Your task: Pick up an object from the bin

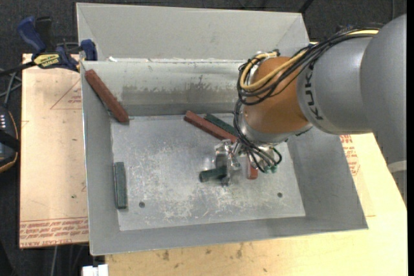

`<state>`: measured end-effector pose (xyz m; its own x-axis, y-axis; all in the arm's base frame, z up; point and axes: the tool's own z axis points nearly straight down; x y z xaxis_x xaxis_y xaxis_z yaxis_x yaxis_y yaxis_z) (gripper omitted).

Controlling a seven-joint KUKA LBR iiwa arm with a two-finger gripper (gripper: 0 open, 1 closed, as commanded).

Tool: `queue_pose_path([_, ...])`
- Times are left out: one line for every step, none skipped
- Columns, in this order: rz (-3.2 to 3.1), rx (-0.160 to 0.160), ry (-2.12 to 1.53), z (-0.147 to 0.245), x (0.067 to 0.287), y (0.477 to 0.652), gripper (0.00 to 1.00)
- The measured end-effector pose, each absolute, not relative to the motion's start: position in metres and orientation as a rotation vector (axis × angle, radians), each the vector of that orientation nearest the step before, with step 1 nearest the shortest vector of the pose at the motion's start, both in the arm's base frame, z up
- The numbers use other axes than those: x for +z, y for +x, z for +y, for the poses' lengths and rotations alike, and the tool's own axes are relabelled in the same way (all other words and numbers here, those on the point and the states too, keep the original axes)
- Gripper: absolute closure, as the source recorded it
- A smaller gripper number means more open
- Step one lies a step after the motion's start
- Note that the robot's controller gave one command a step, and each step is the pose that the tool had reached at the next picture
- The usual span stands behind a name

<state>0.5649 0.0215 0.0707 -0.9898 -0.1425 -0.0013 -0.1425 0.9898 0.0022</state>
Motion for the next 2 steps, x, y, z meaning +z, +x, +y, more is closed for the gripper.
queue_pose_path([3.132,0.003,-0.225,0.021,0.071,0.565,1.00])
queue_pose_path([3.129,0.000,-0.231,-0.004,0.222,0.551,1.00])
